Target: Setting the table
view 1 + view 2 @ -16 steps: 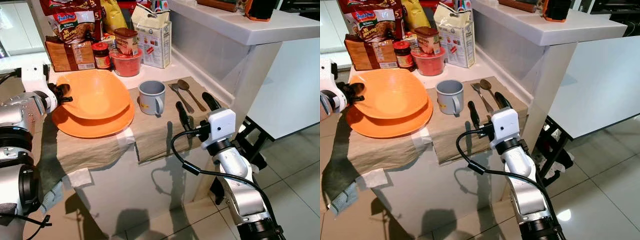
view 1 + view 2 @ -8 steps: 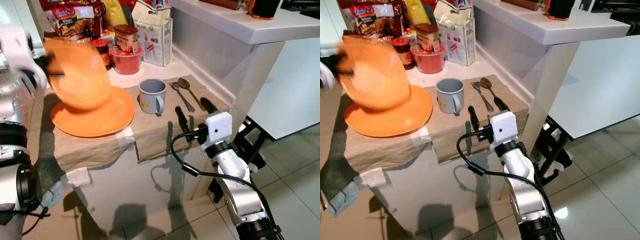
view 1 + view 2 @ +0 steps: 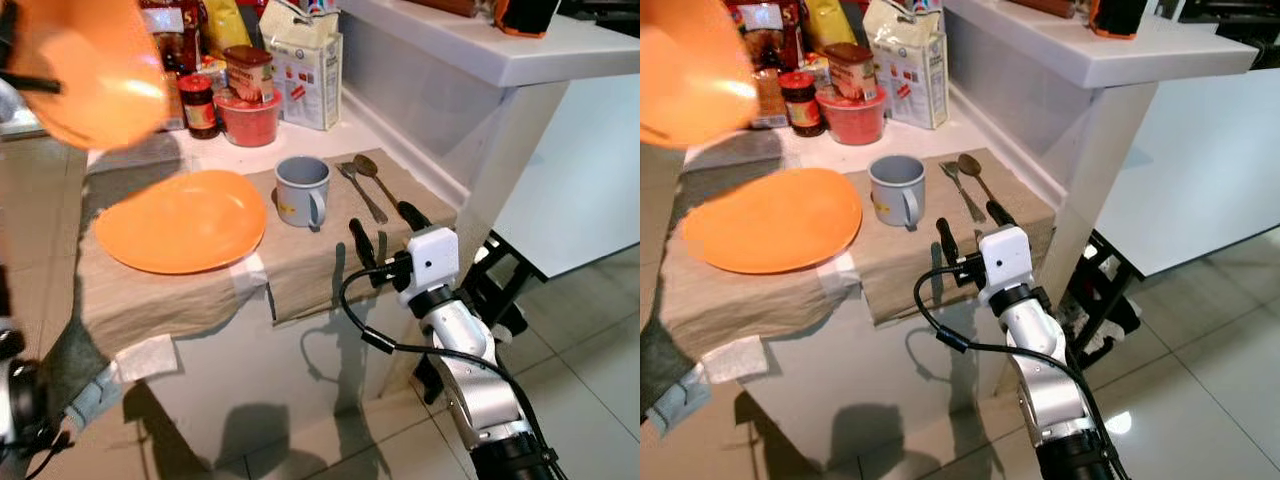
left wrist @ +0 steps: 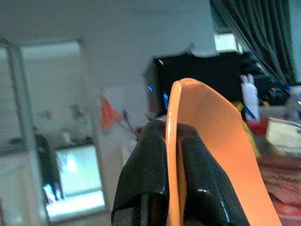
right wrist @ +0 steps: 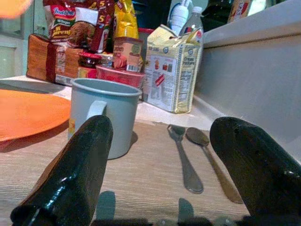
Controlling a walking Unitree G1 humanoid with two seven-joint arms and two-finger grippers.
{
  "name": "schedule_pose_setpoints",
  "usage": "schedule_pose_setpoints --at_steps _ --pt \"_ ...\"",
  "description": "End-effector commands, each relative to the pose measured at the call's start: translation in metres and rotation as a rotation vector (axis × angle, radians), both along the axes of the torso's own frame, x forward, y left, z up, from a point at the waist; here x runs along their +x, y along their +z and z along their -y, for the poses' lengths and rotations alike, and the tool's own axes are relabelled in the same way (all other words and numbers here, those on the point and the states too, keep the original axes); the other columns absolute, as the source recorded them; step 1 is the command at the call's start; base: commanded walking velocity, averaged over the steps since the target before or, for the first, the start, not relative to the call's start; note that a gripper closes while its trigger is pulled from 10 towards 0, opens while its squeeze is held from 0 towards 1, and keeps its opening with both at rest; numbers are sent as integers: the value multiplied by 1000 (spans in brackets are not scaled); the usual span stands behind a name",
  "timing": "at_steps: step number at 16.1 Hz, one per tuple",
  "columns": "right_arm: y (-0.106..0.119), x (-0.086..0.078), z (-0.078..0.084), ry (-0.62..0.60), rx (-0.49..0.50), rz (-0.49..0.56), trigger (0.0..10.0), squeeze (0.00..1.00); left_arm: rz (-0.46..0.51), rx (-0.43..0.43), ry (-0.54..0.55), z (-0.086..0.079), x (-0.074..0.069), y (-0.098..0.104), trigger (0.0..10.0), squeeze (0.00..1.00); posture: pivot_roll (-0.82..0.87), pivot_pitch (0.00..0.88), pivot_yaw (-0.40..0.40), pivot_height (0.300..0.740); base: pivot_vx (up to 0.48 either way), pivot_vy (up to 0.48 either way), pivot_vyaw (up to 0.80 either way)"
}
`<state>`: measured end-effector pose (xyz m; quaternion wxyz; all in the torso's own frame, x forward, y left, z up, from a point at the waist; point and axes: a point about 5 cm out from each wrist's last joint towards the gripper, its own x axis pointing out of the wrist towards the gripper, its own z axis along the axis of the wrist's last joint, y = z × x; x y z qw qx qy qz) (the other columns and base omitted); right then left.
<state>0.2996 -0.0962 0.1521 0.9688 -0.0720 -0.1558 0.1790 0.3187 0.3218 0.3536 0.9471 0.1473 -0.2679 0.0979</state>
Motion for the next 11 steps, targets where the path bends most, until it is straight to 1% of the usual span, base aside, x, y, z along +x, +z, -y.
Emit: schedule_pose_setpoints --at_steps 1,2,3,4,5,7,8,9,10,11 --pt "8 3 5 -12 18 34 10000 0 104 61 43 -3 -21 14 0 0 67 0 -17 736 0 0 0" --pt "8 3 6 -16 21 40 10000 0 127 87 61 -4 -27 15 0 0 69 0 -17 736 0 0 0" --pt "10 4 7 -23 23 51 10000 0 146 95 93 -6 -37 11 0 0 77 0 -21 736 0 0 0" --pt "10 5 7 -22 19 57 10000 0 128 83 103 -5 -42 1 0 0 79 0 -23 736 0 0 0" --pt "10 5 6 -20 17 59 10000 0 101 71 103 -1 -44 -11 0 0 85 0 -27 736 0 0 0" --pt "9 6 4 -16 14 61 10000 0 60 -1 88 9 -44 -34 0 0 85 0 -29 736 0 0 0" --pt "10 6 4 -13 7 67 10000 0 68 -4 87 17 -47 -40 0 0 87 0 -33 736 0 0 0" --pt "10 6 4 -13 7 67 10000 0 68 -4 87 17 -47 -40 0 0 87 0 -33 736 0 0 0" --pt "10 6 4 -12 1 77 10000 0 62 -19 87 27 -48 -49 0 0 88 0 -36 736 0 0 0" --pt "9 6 5 -11 -1 78 10000 0 47 -33 75 33 -47 -53 0 0 85 0 -38 736 0 0 0"
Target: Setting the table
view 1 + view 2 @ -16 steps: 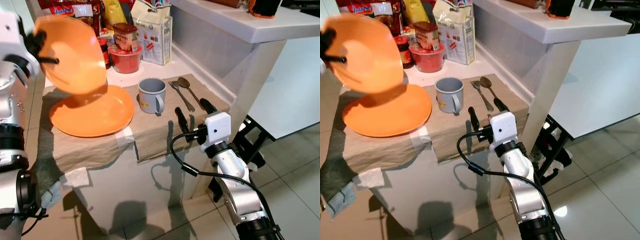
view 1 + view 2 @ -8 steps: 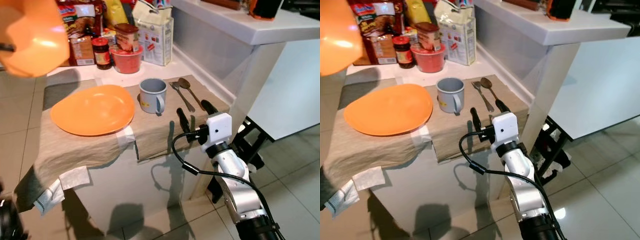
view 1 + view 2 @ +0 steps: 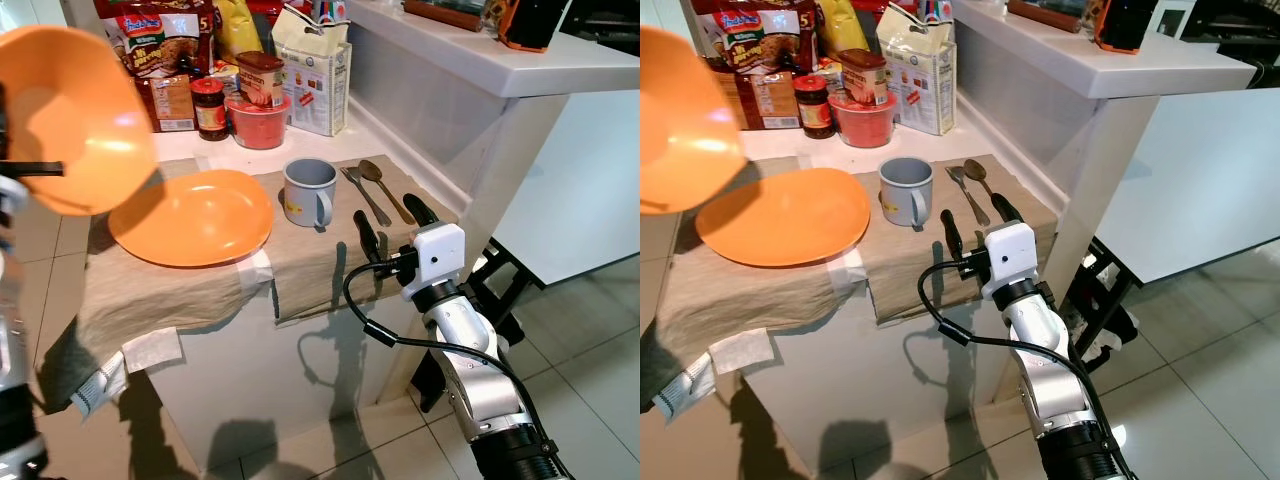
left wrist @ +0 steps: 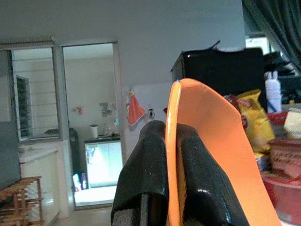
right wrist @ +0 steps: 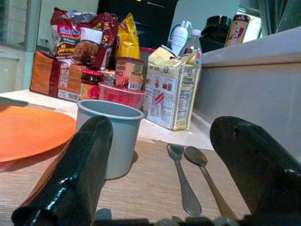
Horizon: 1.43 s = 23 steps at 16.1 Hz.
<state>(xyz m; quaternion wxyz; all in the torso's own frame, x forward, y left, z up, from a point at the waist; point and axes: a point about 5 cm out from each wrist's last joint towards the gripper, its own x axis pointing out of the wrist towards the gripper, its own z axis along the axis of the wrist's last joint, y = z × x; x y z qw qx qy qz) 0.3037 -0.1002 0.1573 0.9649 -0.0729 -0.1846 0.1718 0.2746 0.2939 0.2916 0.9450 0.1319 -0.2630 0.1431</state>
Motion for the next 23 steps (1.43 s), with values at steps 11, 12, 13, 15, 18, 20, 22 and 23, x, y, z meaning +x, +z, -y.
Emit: schedule_pose_setpoints --at_steps 11,12,13,15,18,20,22,23 --pt "-1 0 4 -1 -4 -14 10000 0 -4 -37 -7 16 4 2 0 0 65 0 -39 736 -244 0 0" --pt "0 0 4 -3 4 -15 10000 0 -9 -35 -3 16 4 2 0 0 63 0 -38 736 -341 0 0" --pt "1 0 4 -4 8 -15 10000 0 -12 -36 -4 17 5 1 0 0 62 0 -38 736 -345 0 0" --pt "3 0 5 -5 11 -9 10000 0 -24 -36 -5 18 6 -1 0 0 62 0 -38 736 -343 0 0" --pt "1 0 5 -6 12 -20 10000 0 -72 -12 -29 23 10 -7 0 0 61 0 -35 736 -216 0 0" --pt "0 0 5 -6 13 -25 10000 0 -94 -12 -37 25 10 -13 0 0 60 0 -34 736 0 0 0" --pt "-4 1 6 -15 19 -61 10000 0 -112 -43 -54 28 8 -22 0 0 61 0 -33 736 0 0 0" --pt "-6 2 7 -19 28 -79 10000 0 -133 -56 -64 32 6 -29 0 0 62 0 -33 736 0 0 0"
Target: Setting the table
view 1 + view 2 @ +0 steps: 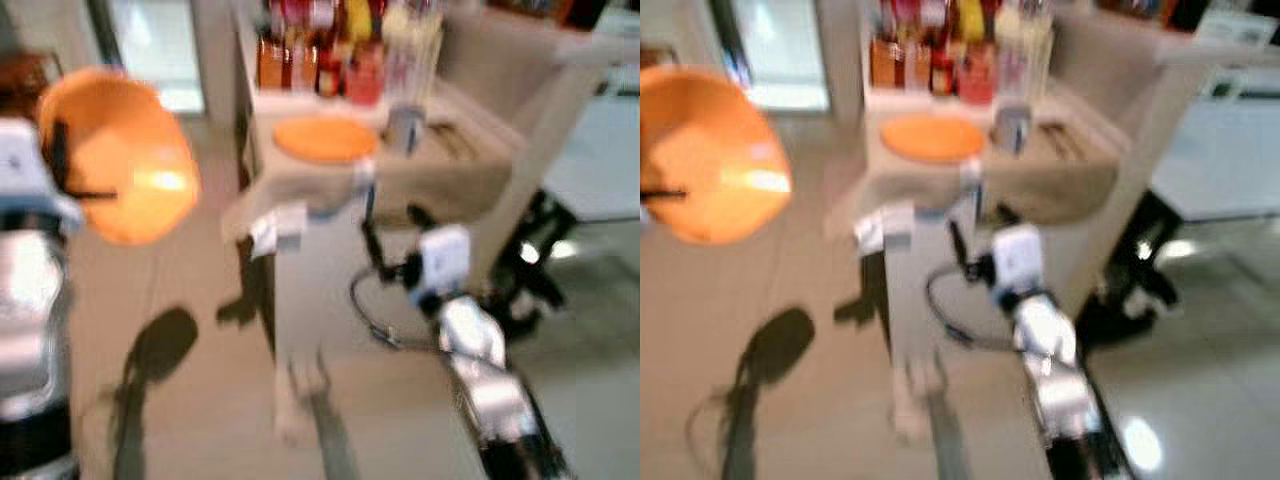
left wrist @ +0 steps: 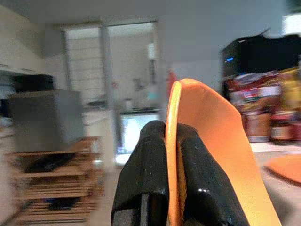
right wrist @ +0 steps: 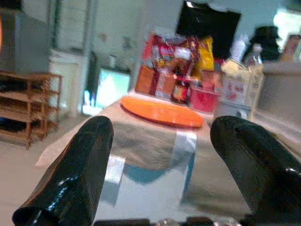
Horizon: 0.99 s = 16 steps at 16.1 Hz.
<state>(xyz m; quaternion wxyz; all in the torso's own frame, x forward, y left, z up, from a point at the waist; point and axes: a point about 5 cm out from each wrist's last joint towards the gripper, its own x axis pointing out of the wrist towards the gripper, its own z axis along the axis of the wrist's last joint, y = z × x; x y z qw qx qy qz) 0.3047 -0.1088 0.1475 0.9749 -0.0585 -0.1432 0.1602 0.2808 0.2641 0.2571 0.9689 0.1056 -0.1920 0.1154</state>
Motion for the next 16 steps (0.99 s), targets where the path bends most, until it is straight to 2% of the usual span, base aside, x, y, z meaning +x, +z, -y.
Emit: schedule_pose_setpoints --at_steps 1,2,4,5,7,8,10,11,12,13,14,16 --pt "0 3 0 -3 41 -36 10000 0 -27 -27 -22 8 -5 -9 0 0 66 0 -34 736 0 0 0" --pt "-5 3 3 -5 49 -65 10000 0 -95 -47 -35 13 -11 -30 0 0 71 0 -34 736 0 0 0" --pt "-19 -8 14 0 42 -128 10000 0 -247 -98 -52 20 -26 -73 0 0 76 0 -37 736 0 0 0" --pt "-25 -15 19 2 33 -159 10000 0 -293 -114 -51 22 -31 -86 0 0 78 0 -39 736 0 0 0" --pt "-38 -27 28 3 3 -216 10000 0 -325 -126 -58 25 -38 -96 0 0 82 0 -41 736 0 0 0" --pt "-40 -28 29 3 2 -223 10000 0 -329 -128 -59 26 -39 -97 0 0 82 0 -41 736 0 0 0" --pt "-56 -36 45 -35 -3 -304 10000 0 -404 -145 -47 27 -49 -118 0 0 79 0 -43 736 0 0 0" --pt "-68 -45 70 -61 -38 -362 10000 0 -428 -152 -28 20 -50 -127 0 0 70 0 -45 736 0 0 0" --pt "-72 -46 85 -86 -36 -390 10000 0 -439 -160 -12 15 -50 -130 0 0 62 0 -45 736 0 0 0" --pt "-71 -46 93 -85 -33 -391 10000 0 -441 -160 -6 13 -49 -131 0 0 57 0 -46 736 0 0 0" --pt "-69 -45 93 -69 -30 -380 10000 0 -429 -165 -9 15 -47 -129 0 0 55 0 -47 736 0 0 0" --pt "-81 -54 87 -33 -31 -397 10000 0 -412 -182 -8 18 -44 -128 0 0 52 0 -53 736 0 -362 0"
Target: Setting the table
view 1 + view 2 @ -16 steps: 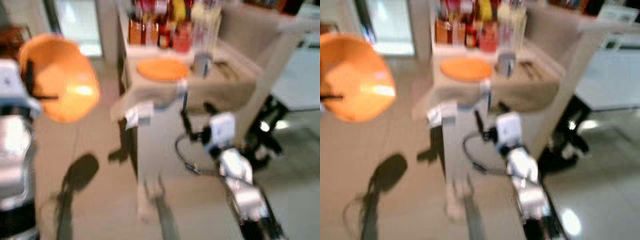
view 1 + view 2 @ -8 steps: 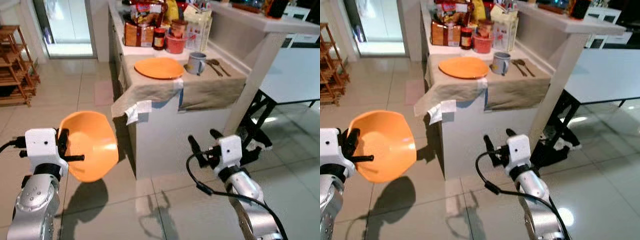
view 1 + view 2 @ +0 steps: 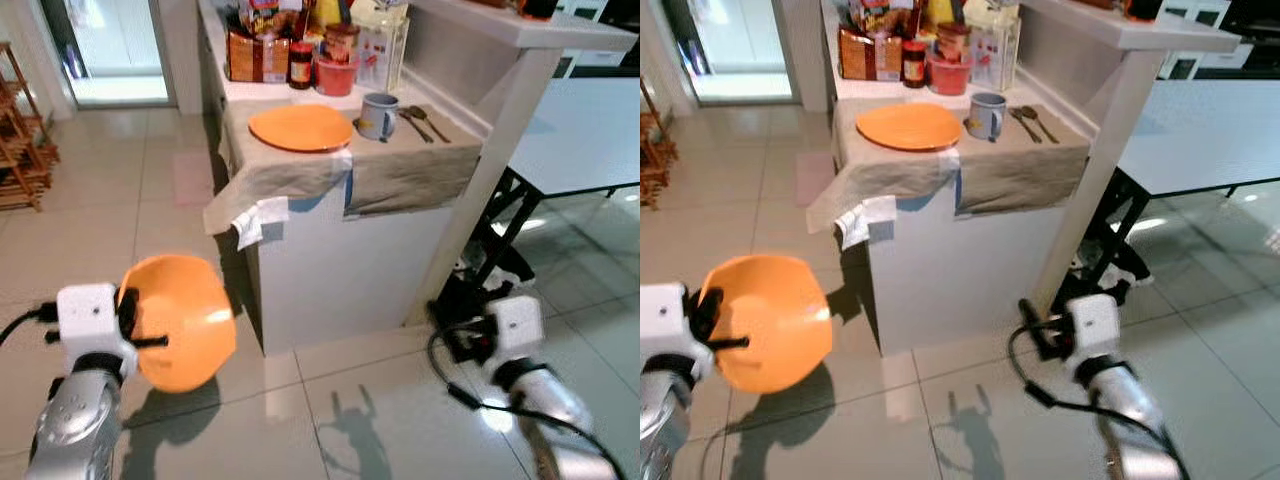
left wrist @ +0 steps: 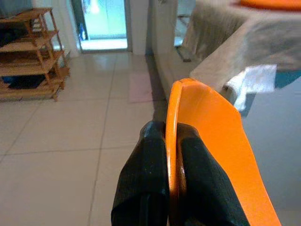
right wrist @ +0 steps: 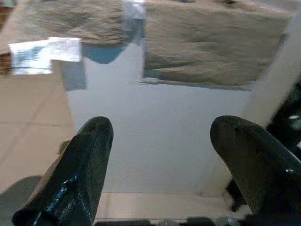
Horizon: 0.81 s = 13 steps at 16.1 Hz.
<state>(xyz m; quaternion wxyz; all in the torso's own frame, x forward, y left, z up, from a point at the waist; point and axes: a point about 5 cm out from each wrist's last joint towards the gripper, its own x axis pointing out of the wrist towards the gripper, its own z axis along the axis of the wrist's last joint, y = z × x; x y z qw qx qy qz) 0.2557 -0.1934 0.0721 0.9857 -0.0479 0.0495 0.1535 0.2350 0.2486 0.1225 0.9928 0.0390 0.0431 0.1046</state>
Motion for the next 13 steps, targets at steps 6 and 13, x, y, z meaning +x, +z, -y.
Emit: schedule_pose_setpoints --at_steps 6,13 --pt "-15 -9 -3 37 3 8 10000 0 65 -15 22 17 8 4 0 0 53 0 -62 736 0 -474 125" --pt "7 22 -22 64 -14 62 10000 0 63 -18 29 33 13 2 0 0 60 0 -73 736 0 -469 706"
